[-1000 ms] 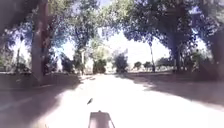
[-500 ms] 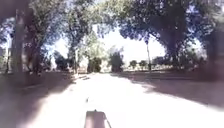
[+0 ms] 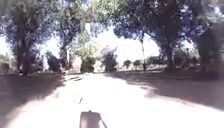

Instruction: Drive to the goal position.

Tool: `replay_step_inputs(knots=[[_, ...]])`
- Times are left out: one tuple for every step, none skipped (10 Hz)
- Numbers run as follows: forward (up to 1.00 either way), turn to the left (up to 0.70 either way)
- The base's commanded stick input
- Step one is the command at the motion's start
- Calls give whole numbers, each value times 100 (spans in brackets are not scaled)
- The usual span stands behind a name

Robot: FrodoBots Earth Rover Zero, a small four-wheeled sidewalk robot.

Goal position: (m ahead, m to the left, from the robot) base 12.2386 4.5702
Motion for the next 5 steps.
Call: replay_step_inputs(knots=[[100, 0], [100, 0], [100, 0], [100, 0], [100, 12]])
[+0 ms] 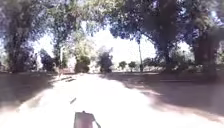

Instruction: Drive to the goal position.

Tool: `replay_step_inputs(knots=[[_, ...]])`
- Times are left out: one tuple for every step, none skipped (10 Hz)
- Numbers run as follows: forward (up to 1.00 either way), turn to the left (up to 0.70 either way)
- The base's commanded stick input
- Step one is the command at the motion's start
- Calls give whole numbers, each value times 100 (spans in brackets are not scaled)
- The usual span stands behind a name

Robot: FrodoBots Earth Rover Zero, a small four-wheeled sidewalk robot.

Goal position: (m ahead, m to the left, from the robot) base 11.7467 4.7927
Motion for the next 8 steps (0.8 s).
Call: replay_step_inputs(knots=[[100, 38], [100, 40], [100, 40], [100, 40], [100, 40], [100, 40], [100, 40], [100, 40]])
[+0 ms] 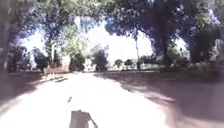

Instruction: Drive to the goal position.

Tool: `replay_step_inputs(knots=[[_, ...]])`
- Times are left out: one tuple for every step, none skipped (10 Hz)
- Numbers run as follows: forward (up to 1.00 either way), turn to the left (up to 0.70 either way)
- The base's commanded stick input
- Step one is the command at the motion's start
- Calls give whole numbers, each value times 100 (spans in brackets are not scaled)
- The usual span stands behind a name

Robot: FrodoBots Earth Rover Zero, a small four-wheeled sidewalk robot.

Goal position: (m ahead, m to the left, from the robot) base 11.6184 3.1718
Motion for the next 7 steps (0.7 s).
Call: replay_step_inputs(knots=[[100, 40], [100, 40], [100, 40], [100, 40], [100, 31], [100, 1], [100, 0]])
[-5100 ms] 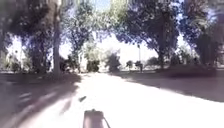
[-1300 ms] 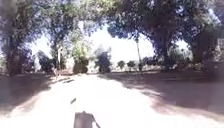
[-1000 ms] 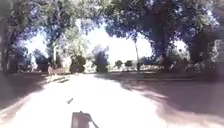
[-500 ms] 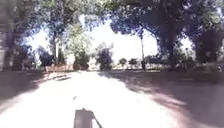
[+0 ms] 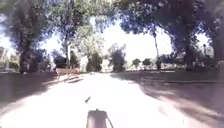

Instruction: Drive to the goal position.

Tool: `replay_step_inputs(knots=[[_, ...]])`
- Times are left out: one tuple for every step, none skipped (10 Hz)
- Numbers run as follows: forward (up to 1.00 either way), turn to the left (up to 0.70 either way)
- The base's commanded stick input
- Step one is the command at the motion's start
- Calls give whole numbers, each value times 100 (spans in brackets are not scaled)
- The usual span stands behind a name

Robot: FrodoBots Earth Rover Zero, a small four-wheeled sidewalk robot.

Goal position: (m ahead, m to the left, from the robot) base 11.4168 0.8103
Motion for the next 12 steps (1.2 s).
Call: replay_step_inputs(knots=[[100, 0], [100, 0], [100, 2], [100, 17], [100, 40], [100, 40], [100, 40], [100, 21], [100, 0], [100, 0], [100, 0], [100, 16]])
